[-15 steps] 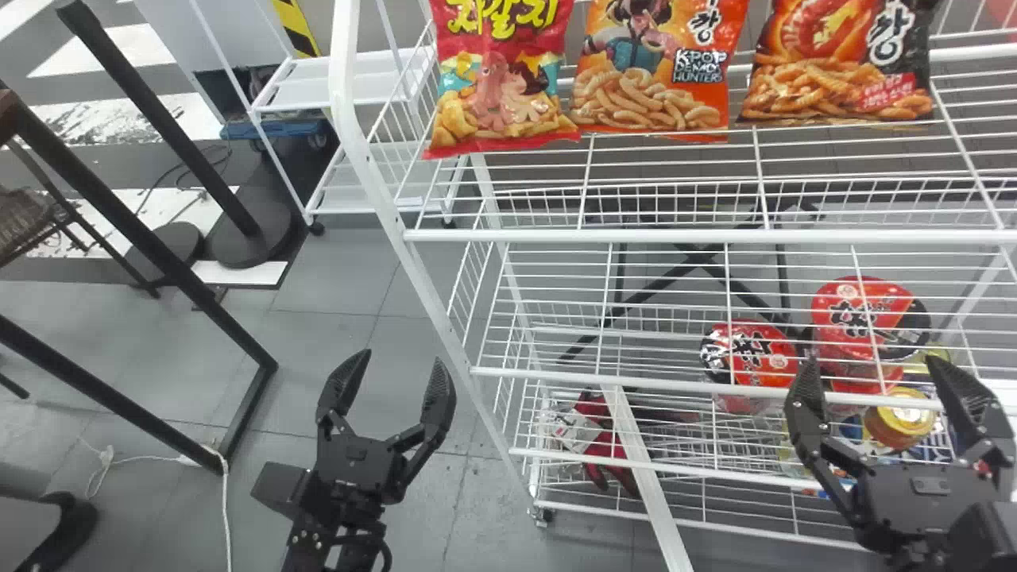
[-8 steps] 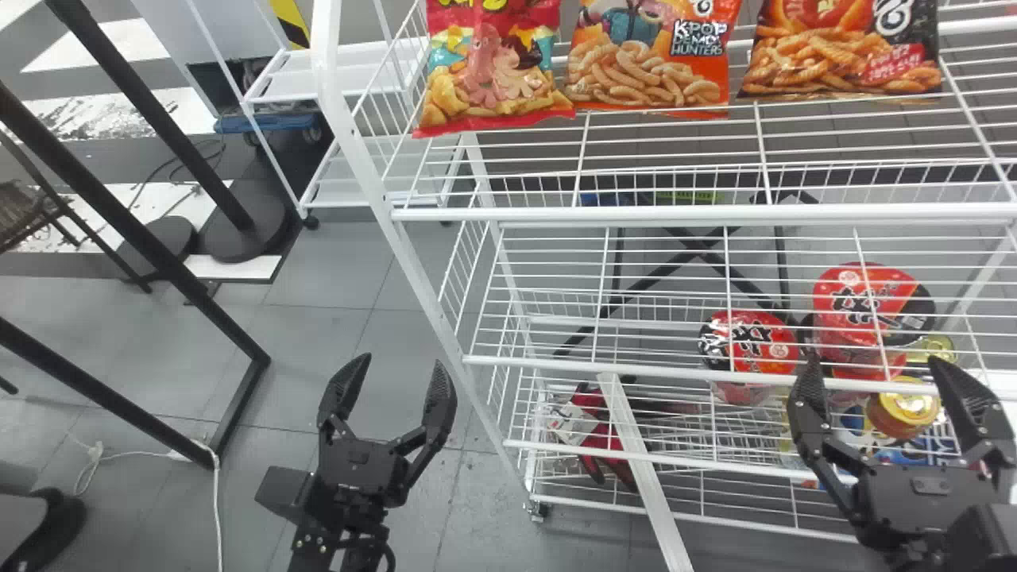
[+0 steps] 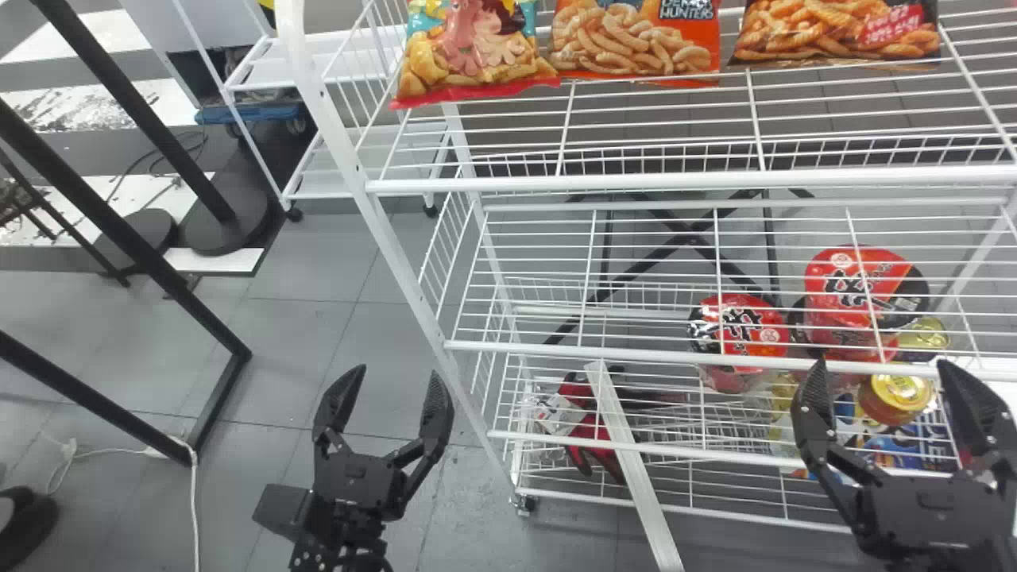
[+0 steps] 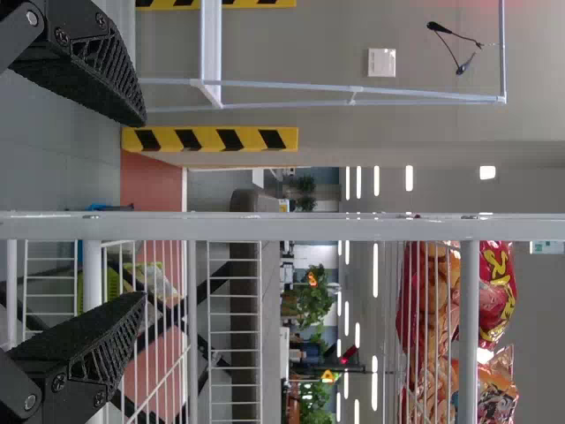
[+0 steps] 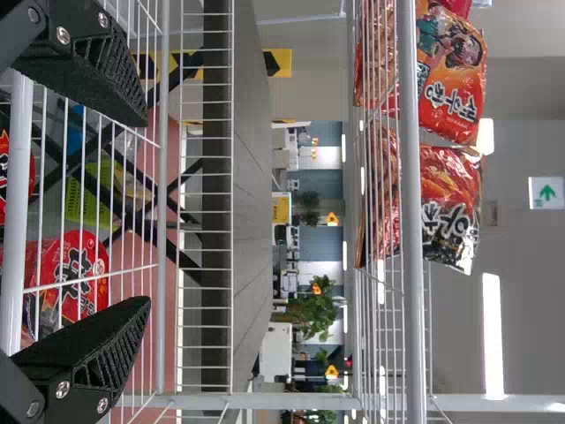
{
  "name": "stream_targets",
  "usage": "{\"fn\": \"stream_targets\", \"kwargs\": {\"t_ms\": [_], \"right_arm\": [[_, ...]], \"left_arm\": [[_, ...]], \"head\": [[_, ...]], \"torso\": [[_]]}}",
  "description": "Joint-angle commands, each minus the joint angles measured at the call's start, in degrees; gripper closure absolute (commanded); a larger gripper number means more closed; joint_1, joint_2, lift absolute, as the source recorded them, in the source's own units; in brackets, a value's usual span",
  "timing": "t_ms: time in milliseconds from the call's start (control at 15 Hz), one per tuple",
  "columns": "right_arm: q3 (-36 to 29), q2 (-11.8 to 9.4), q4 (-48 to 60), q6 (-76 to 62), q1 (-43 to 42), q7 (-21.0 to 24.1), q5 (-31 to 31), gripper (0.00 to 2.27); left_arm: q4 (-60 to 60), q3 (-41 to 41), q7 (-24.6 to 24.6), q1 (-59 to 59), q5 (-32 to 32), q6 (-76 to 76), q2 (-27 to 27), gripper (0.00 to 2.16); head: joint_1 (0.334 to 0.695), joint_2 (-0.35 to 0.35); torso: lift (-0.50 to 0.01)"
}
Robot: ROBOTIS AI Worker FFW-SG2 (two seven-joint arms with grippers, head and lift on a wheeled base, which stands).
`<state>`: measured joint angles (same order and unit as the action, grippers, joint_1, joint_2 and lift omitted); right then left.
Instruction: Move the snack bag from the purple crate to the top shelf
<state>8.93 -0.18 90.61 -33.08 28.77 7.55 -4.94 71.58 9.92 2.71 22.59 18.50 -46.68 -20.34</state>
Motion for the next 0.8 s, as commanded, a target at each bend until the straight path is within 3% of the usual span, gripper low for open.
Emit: {"fn": "stream_targets", "kwargs": {"t_ms": [0, 733], "right_arm": [[0.03, 0.23, -0.08, -0.89, 0.41, -0.08, -0.07, 0.1], [1.44, 0.23, 3.0, 8.08, 1.2, 0.01, 0.81, 0.09]], "left_arm": [[0.85, -0.17, 0.45, 1.14, -0.74, -0.47, 0.3, 0.13], [3.92, -1.57, 1.16, 4.74, -2.41, -1.35, 0.83, 0.13]], "head": [[0.695, 0.228], [0.695, 0.247]], "torso": [[-0.259], [-0.303]]}}
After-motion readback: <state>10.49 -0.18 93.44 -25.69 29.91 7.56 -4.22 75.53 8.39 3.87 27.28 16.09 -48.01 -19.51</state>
